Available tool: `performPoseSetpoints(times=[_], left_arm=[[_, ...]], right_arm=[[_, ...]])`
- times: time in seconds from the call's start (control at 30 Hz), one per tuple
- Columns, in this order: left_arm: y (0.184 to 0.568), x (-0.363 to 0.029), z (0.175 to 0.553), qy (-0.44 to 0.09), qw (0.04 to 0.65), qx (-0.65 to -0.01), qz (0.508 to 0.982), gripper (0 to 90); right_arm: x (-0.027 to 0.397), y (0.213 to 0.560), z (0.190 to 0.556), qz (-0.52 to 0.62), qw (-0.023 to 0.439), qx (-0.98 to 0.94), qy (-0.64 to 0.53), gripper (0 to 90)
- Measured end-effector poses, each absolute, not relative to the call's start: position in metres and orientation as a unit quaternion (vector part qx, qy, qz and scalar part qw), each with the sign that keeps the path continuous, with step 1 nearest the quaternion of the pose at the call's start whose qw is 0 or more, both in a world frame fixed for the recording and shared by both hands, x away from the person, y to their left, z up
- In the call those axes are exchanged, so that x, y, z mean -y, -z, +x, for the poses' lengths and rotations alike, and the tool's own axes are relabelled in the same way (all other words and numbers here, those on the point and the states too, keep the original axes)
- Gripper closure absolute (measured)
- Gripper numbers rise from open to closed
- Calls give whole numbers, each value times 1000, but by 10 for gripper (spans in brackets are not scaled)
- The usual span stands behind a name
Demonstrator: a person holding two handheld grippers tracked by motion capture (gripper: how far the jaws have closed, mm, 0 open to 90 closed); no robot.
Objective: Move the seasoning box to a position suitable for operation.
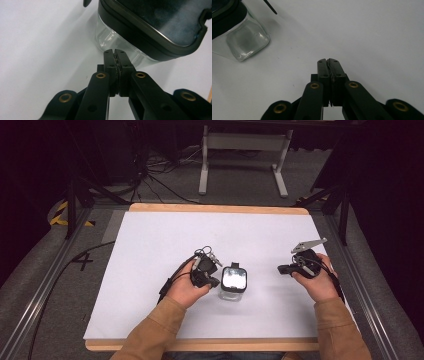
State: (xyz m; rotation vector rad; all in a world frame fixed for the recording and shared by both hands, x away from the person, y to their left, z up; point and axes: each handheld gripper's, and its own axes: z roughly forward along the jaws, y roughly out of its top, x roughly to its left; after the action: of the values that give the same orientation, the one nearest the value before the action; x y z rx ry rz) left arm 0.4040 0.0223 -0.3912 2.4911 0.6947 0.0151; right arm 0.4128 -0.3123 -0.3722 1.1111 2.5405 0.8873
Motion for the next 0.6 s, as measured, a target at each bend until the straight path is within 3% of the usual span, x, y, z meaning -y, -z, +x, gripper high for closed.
performPoseSetpoints(times=[0.37,0.6], left_arm=[[391,-20,402,0,260,-250,933,861],[379,-31,403,-8,287,-259,922,799]], right_arm=[[311,372,413,377,115,-868,-301,892],[313,370,411,379,117,-865,-306,893]])
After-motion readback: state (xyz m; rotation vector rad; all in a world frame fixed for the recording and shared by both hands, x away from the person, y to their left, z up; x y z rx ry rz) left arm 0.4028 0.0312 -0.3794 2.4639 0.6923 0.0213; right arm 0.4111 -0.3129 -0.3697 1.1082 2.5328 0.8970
